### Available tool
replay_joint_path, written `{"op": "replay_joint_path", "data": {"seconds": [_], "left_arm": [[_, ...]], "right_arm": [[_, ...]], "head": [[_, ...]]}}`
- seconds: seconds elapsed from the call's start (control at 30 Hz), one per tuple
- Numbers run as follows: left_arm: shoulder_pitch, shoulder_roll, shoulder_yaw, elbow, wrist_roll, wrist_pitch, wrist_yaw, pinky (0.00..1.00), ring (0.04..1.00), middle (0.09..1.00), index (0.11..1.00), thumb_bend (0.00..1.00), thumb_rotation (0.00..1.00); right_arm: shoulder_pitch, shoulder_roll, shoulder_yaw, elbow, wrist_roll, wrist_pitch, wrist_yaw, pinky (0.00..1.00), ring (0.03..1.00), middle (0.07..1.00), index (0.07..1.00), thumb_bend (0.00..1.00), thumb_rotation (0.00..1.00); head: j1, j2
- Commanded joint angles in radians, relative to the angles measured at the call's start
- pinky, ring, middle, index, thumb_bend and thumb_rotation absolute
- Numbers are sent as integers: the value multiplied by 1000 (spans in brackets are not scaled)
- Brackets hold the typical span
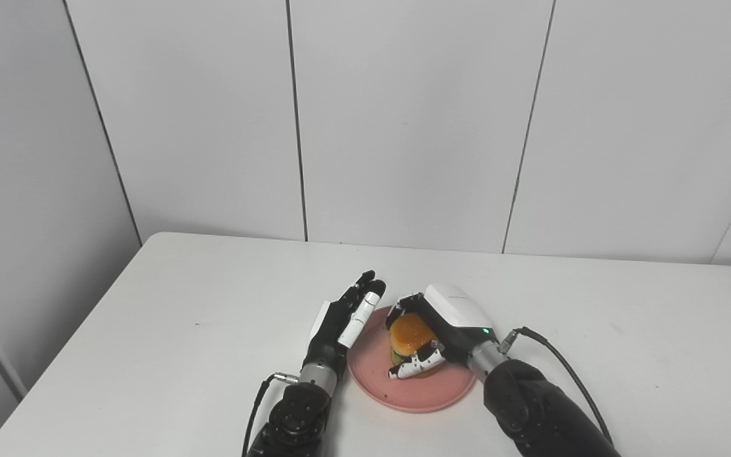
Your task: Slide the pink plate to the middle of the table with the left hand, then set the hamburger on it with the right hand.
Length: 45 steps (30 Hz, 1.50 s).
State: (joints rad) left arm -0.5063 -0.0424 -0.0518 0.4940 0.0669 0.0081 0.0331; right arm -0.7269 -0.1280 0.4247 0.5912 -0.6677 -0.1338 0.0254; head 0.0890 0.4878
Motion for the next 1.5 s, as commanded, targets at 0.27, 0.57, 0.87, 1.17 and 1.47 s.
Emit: {"op": "replay_joint_path", "data": {"seconds": [0.27,0.57,0.87,1.17,1.47], "left_arm": [[-16,-2,-13,-17,0,29,-19,912,932,932,886,828,889],[-15,-2,-21,-26,3,52,-18,935,943,928,901,813,911],[-18,-4,-12,-18,-18,57,-23,944,964,936,900,832,929],[-21,-7,1,-18,-30,70,-21,877,954,924,886,866,944],[-27,-7,9,-16,-45,68,-28,912,944,961,932,866,939]], "right_arm": [[-43,-7,-9,-19,36,-38,9,392,458,471,511,516,14],[-31,-34,-1,-27,54,-70,51,650,720,753,771,726,597],[-28,-51,4,-39,60,-69,79,704,798,819,823,798,642],[-23,-68,-4,-87,60,-65,85,740,814,823,814,815,647],[-10,-94,-59,-226,93,-65,78,726,802,819,814,801,778]], "head": [[-2,3],[-2,7],[-3,5],[-9,5],[-12,3]]}}
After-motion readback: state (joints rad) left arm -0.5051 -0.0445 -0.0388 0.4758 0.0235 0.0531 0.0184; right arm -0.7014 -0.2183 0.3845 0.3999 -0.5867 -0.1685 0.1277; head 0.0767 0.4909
